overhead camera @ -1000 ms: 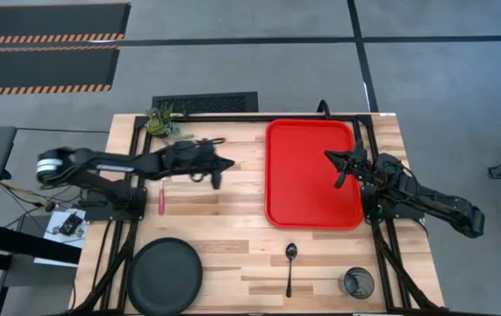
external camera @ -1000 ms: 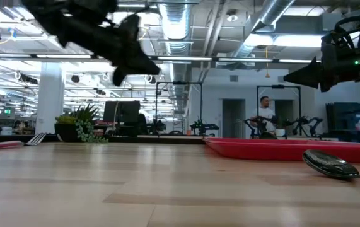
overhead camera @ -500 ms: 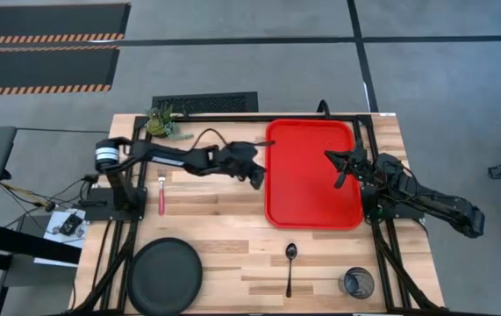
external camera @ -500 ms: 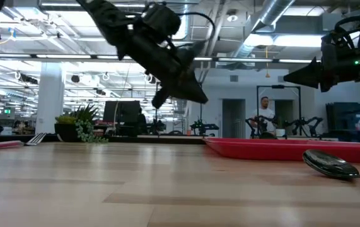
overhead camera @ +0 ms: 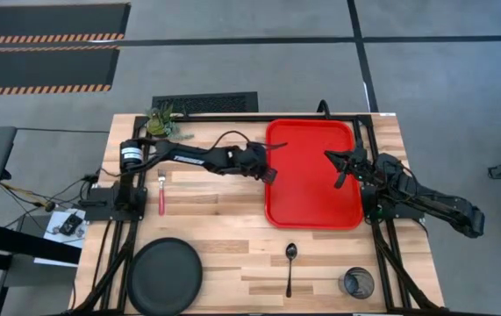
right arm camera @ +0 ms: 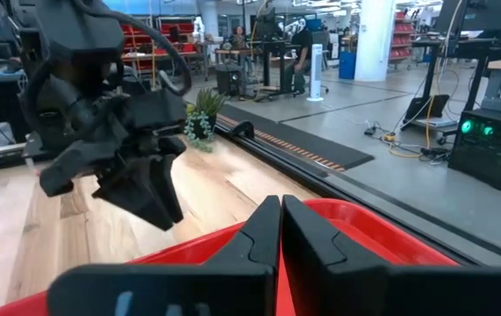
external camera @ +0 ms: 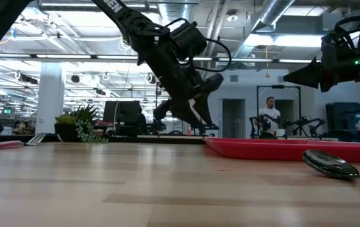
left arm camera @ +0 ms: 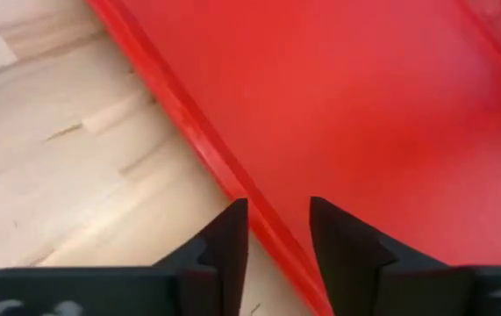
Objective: Pick and place plate/cup/fork/spoon on tray
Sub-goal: Move the red tray to the center of the table
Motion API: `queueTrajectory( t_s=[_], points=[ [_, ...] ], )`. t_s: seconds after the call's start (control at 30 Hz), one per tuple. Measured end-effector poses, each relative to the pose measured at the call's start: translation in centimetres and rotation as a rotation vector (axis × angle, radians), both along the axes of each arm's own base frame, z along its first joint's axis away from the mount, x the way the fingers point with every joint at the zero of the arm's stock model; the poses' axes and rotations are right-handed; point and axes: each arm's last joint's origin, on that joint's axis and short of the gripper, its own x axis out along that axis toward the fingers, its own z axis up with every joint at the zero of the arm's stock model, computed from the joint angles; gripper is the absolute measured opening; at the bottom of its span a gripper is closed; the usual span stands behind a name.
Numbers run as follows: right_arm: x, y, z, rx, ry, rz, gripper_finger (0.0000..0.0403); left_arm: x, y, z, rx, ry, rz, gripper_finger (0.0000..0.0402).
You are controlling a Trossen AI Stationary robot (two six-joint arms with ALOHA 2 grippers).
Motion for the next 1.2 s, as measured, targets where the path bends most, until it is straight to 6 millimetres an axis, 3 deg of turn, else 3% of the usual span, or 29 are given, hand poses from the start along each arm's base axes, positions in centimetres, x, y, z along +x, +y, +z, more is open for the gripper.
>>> queueTrajectory(
  t_s=[0.13,0.3,1.03,1.2],
  points=[
    [0.0,0.0,0.0,0.000,0.000,0.000,0.0040,0.2,0.2,-1.7,-0.048,0.025,0.050,0.0142],
    [0.0,0.0,0.0,0.000,0.000,0.000,0.0040,0.3,0.7,-2.3,-0.043,0.008,0.090,0.0156],
    [0.0,0.0,0.0,0.000,0.001,0.000,0.0040,0.5,1.2,-2.0,-0.086,-0.041,0.069,0.0136],
    [0.0,0.0,0.0,0.000,0.001,0.000,0.0040,1.2,1.1,-3.9,-0.141,-0.063,0.030,0.0136]
  ],
)
